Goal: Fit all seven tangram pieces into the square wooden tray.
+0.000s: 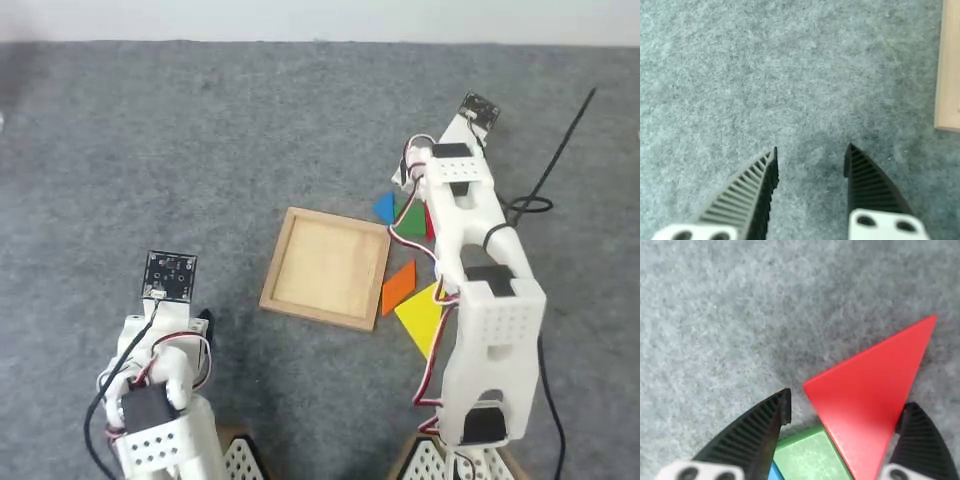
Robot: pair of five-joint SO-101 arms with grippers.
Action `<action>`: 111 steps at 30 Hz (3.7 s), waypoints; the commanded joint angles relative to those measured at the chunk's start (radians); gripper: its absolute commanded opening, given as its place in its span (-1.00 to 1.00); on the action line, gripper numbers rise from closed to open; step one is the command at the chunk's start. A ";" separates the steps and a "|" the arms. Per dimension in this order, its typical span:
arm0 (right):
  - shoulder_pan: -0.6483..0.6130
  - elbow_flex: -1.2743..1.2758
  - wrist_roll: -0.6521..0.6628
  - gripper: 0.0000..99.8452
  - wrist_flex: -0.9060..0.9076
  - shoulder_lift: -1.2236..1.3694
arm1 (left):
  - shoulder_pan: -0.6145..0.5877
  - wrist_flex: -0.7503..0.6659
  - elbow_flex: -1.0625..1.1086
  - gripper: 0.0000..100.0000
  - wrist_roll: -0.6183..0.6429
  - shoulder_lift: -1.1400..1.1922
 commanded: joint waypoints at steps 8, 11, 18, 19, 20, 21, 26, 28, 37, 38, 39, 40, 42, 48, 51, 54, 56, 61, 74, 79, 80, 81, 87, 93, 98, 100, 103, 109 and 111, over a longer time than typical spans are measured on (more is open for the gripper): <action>0.064 -0.143 -0.107 -0.36 0.120 0.071 | 0.003 0.002 -0.012 -0.58 0.008 -0.018; 0.062 -0.147 -0.135 -0.37 0.120 0.073 | 0.003 0.002 -0.012 -0.58 0.008 -0.018; 0.064 -0.147 -0.077 -0.71 0.120 0.073 | 0.003 0.002 -0.012 -0.58 0.008 -0.018; 0.061 -0.147 -0.054 -0.73 0.120 0.073 | 0.003 0.002 -0.012 -0.58 0.008 -0.018; 0.059 -0.147 -0.043 -0.74 0.124 0.073 | 0.003 0.002 -0.012 -0.58 0.008 -0.018; 0.059 -0.147 -0.043 -0.74 0.130 0.073 | 0.003 0.002 -0.012 -0.58 0.008 -0.018; 0.059 -0.147 -0.038 -0.74 0.157 0.070 | 0.003 0.002 -0.012 -0.58 0.008 -0.018; 0.059 -0.147 -0.038 -0.74 0.165 0.065 | 0.003 0.002 -0.012 -0.58 0.008 -0.018; 0.090 -0.175 0.017 -0.82 0.194 0.062 | 0.003 0.002 -0.012 -0.58 0.008 -0.018; 0.099 -0.175 0.048 -0.86 0.194 0.062 | 0.003 0.002 -0.012 -0.58 0.008 -0.018; 0.108 -0.175 0.074 -0.88 0.194 0.062 | 0.003 0.002 -0.012 -0.58 0.008 -0.018; 0.122 -0.175 0.091 -0.89 0.194 0.062 | 0.003 0.002 -0.012 -0.58 0.008 -0.018; 0.156 -0.180 0.092 -0.89 0.194 0.062 | 0.003 0.002 -0.012 -0.58 0.008 -0.018; 0.101 -0.324 0.181 -0.74 0.302 0.061 | 0.003 0.002 -0.012 -0.58 0.008 -0.018; 0.024 -0.448 0.242 -0.50 0.418 0.070 | 0.003 0.002 -0.012 -0.58 0.008 -0.018; -0.030 -0.505 0.272 -0.35 0.432 0.074 | 0.003 0.002 -0.012 -0.58 0.008 -0.018; -0.053 -0.514 0.275 -0.34 0.404 0.073 | 0.003 0.002 -0.012 -0.58 0.008 -0.018; -0.044 -0.517 0.275 -0.41 0.348 0.116 | 0.003 0.002 -0.012 -0.58 0.008 -0.018; 0.042 -0.977 0.307 -0.42 0.518 0.414 | 0.003 0.002 -0.012 -0.58 0.008 -0.018; 0.077 -1.060 0.310 -0.43 0.518 0.524 | 0.003 0.002 -0.012 -0.58 0.008 -0.018; 0.082 -1.060 0.311 -0.43 0.518 0.541 | 0.003 0.002 -0.012 -0.58 0.008 -0.018; 0.082 -1.060 0.311 -0.43 0.518 0.556 | 0.003 0.002 -0.012 -0.58 0.008 -0.018; 0.087 -1.066 0.325 -0.42 0.513 0.588 | 0.003 0.002 -0.012 -0.58 0.008 -0.018; 0.104 -1.091 0.276 -0.42 0.501 0.593 | 0.003 0.002 -0.012 -0.58 0.008 -0.018; 0.105 -1.132 0.236 -0.42 0.492 0.598 | 0.003 0.002 -0.012 -0.58 0.008 -0.018; 0.102 -1.126 0.238 -0.42 0.492 0.598 | 0.003 0.002 -0.012 -0.58 0.008 -0.018; 0.101 -1.105 0.239 -0.42 0.493 0.601 | 0.003 0.002 -0.012 -0.58 0.008 -0.018; 0.101 -1.092 0.242 -0.42 0.503 0.633 | 0.003 0.002 -0.012 -0.58 0.008 -0.018; 0.101 -1.092 0.262 -0.34 0.504 0.638 | 0.003 0.002 -0.012 -0.58 0.008 -0.018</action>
